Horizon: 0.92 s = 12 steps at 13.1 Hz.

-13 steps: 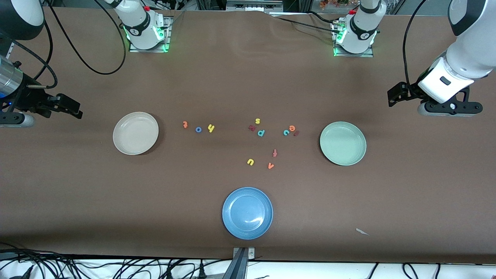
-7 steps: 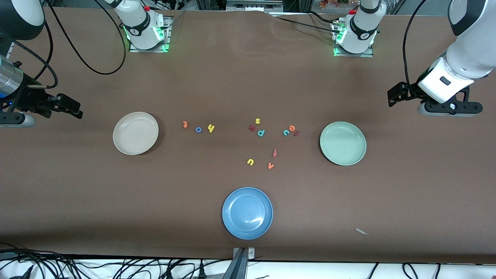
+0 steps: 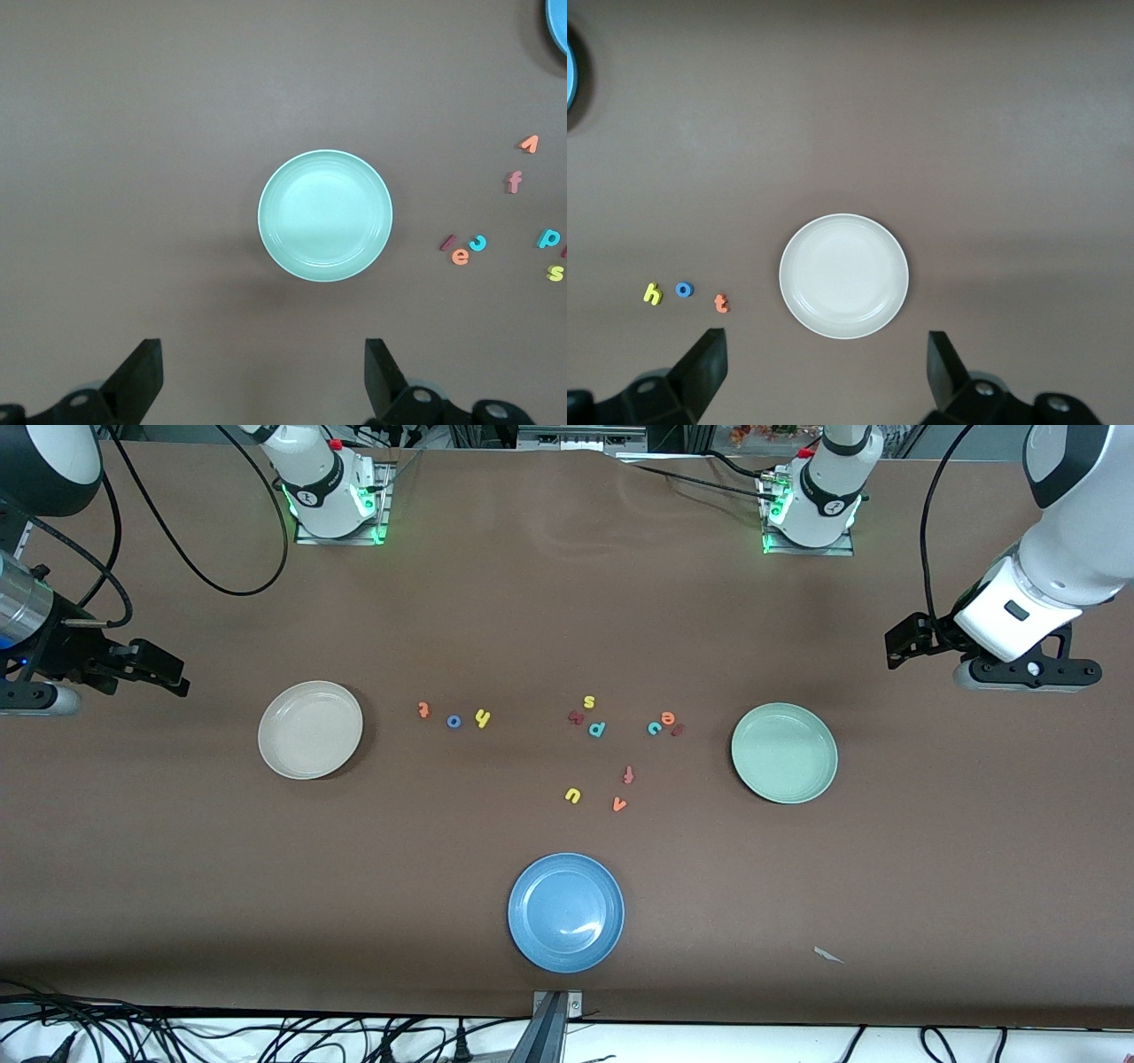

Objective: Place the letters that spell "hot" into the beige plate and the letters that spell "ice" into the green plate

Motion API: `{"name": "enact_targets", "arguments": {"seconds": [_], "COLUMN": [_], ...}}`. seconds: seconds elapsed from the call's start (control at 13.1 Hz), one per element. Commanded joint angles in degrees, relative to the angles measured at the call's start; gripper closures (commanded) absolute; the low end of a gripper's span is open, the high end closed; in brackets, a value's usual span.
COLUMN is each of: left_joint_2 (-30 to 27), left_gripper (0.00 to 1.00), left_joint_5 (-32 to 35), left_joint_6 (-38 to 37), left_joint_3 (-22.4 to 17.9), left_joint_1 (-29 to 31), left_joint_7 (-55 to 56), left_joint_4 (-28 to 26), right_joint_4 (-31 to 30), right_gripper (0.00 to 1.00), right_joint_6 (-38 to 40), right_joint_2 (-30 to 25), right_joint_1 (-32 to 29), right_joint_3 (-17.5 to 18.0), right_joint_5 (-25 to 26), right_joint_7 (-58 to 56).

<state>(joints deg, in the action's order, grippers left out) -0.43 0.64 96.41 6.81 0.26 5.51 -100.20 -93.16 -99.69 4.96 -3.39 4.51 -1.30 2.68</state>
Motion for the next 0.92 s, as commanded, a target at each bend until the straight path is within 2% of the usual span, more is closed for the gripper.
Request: {"name": "enact_targets", "arguments": {"seconds": [0.0,0.84], "left_joint_2": [-0.18,-0.18], "left_gripper": [0.0,0.0], "left_joint_5": [-0.46,0.07], "left_joint_6": [-0.61,-0.7], "left_joint_3": [0.05,0.05], "left_joint_1": [0.0,-0.09], "left_joint_7": [-0.07,-0.24], "left_joint_4": [0.18,0.27], "right_joint_4": [0.44,0.0], "right_gripper": [0.0,0.0], "right_joint_6": [0.63,0.72], "right_joint_2": [-0.13,-0.22], "right_joint_1": [0.05,0.05], "right_joint_3": [0.24,0.24], "right_joint_5": [0.95,0.95], "right_joint_7": [0.31,0.48]}}
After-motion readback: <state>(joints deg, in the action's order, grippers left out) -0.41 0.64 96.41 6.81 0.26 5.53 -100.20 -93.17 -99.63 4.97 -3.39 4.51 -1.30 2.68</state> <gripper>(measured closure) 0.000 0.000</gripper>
